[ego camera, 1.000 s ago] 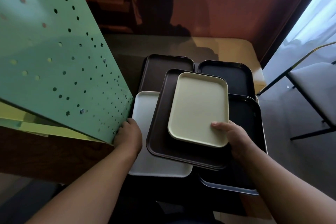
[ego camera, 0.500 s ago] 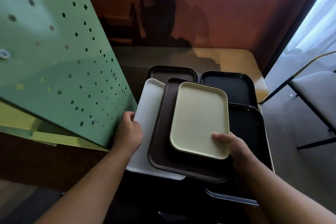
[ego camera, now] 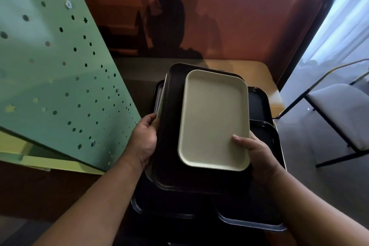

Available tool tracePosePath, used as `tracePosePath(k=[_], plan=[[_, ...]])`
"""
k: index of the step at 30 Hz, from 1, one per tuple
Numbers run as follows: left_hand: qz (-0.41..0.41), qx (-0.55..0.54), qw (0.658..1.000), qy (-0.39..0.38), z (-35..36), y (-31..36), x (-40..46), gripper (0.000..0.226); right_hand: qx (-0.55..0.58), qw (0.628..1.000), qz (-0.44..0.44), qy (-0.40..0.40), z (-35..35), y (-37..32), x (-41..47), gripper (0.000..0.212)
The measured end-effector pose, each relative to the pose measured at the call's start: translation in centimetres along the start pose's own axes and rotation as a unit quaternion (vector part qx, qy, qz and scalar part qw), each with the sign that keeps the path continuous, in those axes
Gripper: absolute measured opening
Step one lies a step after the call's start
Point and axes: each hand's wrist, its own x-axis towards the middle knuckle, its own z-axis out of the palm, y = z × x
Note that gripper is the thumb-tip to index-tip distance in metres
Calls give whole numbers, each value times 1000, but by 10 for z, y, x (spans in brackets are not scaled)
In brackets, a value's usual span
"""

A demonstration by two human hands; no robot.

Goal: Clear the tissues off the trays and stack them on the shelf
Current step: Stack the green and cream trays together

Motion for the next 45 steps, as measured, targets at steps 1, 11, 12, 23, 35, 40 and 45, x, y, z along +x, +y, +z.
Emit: tracePosePath(k=[1,11,12,23,35,40,45], plan=[[-11,-23,1000,-2,4,1,-1,21,7,1000,1,5,0,-2,1,44],[-40,3,988,-150,15,-2,9,41,-4,999,17,43,-11,-11,11,50],[-20,20,988,-149,18,-2,11,17,4,998,39,40,-12,-13,12,53],[-152,173,973,-20,27,-17,61,59,-3,994,74,78,-14,-17,40,63],[-138,611,777,61,10,-86,112,48,4,984,105,144,-37,-17,55,53],[-122,535,831,92,10,-89,120,36,3,984,109,144,-38,-13,55,51],[-119,489,859,94,8,-89,120,36,-5,986,103,130,-30,-14,56,65]])
